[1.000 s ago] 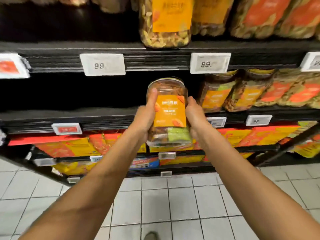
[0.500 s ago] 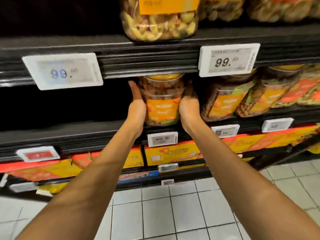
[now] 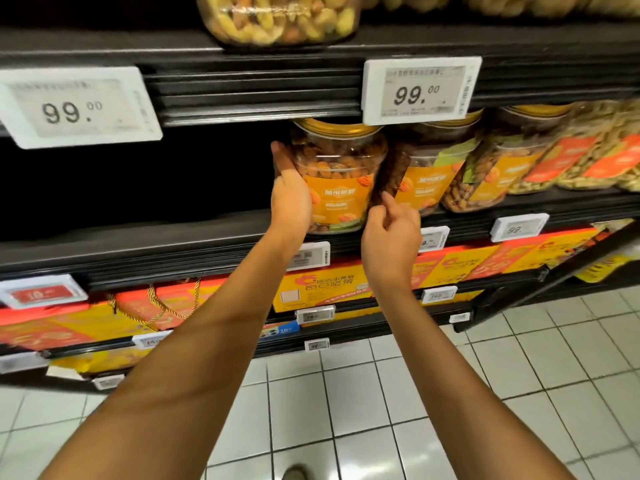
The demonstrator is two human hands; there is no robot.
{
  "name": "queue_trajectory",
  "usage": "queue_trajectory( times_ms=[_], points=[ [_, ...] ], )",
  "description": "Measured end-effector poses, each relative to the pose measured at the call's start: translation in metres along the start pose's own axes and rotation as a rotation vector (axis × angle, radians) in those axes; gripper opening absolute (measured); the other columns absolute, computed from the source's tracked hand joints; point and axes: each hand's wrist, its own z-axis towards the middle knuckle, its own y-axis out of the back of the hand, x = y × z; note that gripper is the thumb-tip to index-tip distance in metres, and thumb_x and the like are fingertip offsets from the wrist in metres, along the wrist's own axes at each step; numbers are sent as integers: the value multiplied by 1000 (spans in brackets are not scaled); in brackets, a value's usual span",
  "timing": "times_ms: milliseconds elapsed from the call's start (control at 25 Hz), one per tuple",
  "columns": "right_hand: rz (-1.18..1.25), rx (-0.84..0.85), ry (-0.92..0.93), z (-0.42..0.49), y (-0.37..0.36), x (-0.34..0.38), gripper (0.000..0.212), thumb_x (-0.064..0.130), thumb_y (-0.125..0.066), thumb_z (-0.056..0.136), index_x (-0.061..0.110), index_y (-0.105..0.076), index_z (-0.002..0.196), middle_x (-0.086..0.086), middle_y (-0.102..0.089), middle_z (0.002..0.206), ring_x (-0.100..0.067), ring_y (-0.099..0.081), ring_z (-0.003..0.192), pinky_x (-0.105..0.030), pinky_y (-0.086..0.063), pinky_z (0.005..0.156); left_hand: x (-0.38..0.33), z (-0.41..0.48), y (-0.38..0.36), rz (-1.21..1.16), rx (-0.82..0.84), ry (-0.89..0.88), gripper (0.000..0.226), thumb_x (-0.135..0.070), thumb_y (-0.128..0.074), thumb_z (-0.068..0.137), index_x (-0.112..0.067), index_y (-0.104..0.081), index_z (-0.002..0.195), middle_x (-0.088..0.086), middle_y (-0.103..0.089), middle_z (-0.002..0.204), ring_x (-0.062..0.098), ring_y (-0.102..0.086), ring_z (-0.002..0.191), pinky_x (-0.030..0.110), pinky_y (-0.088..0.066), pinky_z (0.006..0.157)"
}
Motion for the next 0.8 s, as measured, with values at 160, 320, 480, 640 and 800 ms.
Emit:
queue_trajectory(
  times_ms=[160, 320, 480, 640, 800],
  points=[
    [0, 148, -113, 4, 16, 8, 37, 20, -43, 96, 13, -52, 131, 7, -56, 110, 1, -51, 84, -2, -39, 64, -13, -22, 9, 208, -4, -68, 63, -56, -11, 97, -21, -62, 88, 4, -66, 83, 9, -67, 75, 21, -51, 67],
    [-137, 231, -199, -15, 40, 19, 35, 19, -41, 96, 8, -52, 128, -3, -57, 103, -11, -50, 86, -19, -38, 72, -18, -78, 49, 377, -99, -120, 36, -33, -30, 101, -6, -51, 91, 5, -56, 84, 24, -51, 89, 31, -35, 74],
    [-204, 507, -145, -91, 56, 57, 18, 20, -42, 96, 15, -57, 86, -9, -56, 86, -23, -56, 77, -31, -44, 69, -30, -198, 133, 289, -4, 53, 19, -17, -44, 96, -12, -59, 86, -2, -61, 76, 11, -57, 73, 18, -43, 59],
    [-214, 949, -34, -199, 38, 91, 21, 14, -45, 95, 3, -62, 97, -14, -62, 96, -22, -64, 77, -34, -51, 74, -37, -321, 233, 176, -240, 91, 26, -9, -47, 92, -17, -59, 70, -10, -64, 58, 0, -57, 51, 10, -37, 48],
    [-127, 1442, -40, -350, -4, 123, 19, 8, -40, 97, 10, -58, 92, -6, -61, 85, 3, -60, 48, -11, -45, 53, -23, -442, 335, -97, -595, 142, 24, -11, -44, 94, -17, -62, 78, -2, -66, 72, 2, -60, 52, 18, -41, 60]
  ],
)
